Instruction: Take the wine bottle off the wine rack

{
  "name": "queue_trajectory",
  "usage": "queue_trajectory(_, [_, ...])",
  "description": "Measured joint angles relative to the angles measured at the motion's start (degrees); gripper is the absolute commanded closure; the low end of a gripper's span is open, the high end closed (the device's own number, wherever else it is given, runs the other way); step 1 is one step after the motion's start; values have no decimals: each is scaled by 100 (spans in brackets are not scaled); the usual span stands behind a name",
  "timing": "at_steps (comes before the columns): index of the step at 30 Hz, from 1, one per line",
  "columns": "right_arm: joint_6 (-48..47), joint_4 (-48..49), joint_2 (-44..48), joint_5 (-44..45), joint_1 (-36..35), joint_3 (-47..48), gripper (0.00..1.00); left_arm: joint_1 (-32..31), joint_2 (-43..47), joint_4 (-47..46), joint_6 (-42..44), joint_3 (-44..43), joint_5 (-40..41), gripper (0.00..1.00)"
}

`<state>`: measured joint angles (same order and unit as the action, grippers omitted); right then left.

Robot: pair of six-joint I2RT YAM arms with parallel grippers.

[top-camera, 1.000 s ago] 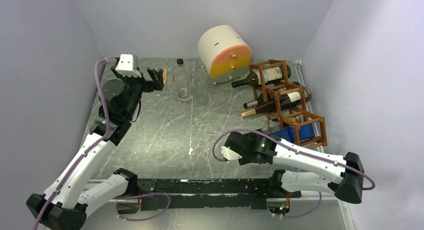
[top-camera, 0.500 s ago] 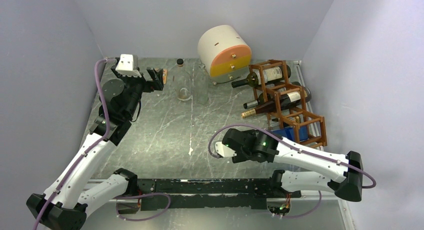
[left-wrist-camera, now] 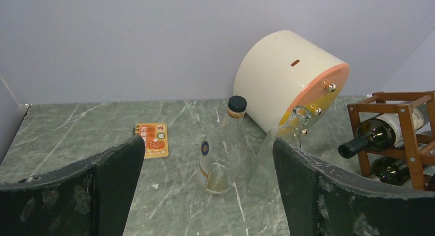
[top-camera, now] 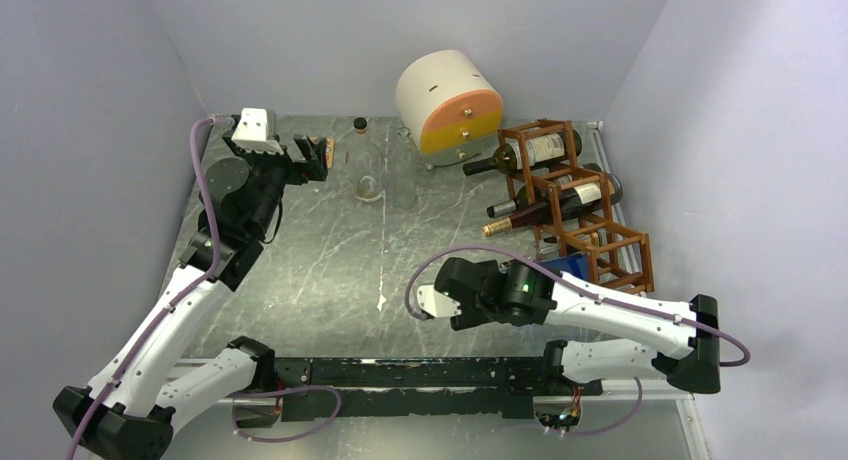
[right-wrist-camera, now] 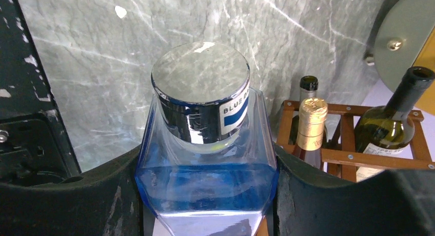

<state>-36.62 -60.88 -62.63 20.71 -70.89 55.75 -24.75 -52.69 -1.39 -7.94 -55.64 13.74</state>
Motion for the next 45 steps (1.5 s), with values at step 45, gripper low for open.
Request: queue_trajectory(45, [1764, 3880, 704, -717, 118, 267, 100, -11, -46, 2, 0, 0, 15, 2])
